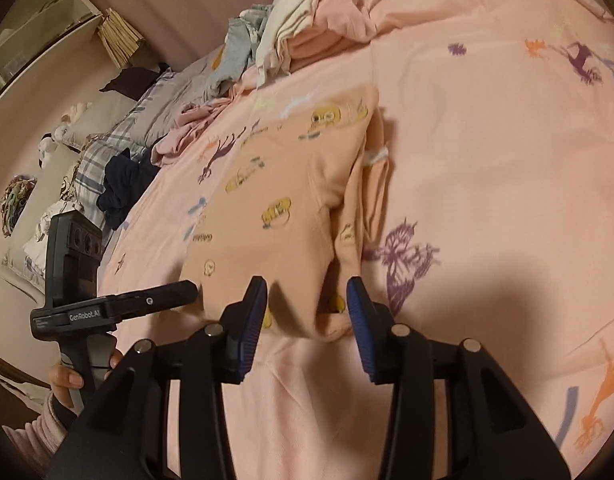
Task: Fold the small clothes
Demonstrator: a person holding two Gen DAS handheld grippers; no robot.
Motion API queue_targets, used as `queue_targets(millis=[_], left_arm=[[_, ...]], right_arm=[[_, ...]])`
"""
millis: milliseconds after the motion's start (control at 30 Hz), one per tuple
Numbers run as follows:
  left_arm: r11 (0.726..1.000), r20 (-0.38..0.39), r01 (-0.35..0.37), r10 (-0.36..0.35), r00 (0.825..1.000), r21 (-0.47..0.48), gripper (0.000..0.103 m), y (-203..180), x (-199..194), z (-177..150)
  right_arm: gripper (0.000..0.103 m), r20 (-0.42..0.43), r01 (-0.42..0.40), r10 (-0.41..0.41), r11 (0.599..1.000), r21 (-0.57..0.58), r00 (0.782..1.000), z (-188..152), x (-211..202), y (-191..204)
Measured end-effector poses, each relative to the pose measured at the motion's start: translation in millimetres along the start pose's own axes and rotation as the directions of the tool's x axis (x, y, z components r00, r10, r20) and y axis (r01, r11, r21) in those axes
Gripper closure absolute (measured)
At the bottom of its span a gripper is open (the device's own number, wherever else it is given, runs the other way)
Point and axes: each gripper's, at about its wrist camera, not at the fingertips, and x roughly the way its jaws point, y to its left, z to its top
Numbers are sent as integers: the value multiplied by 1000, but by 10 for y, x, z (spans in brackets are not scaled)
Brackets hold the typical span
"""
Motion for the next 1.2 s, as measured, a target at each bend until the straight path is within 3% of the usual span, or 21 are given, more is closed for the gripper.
queue_targets(millis=[67,233,333,700,900,1200], left_arm=[[1000,1,-4,4,1000,-8,23,-3,6,-16],[1000,6,7,-7,1000,-19,23,-48,35,-60],[999,15,0,1,1000,-35,23,-45,67,-65],[999,35,-23,24,999,-27,23,-101,99,-74],[999,41,-54,54,998,0,29,-126,128,-65],[998,42,-59,58,997,5,29,-103,146,-53]], right_arm=[[74,2,13,-13,1000,-1,1000,-13,5,-3],[84,-2,0,0,999,-42,1000,-96,-26,70],[91,-13,31,-32,997,-65,999,-150,11,89],[97,45,47,-48,999,11,998,-161,-76,29],[98,78,65,-69,997,48,995,-131,-194,-35],[98,30,92,-95,993,80,995,-216,-92,-134]])
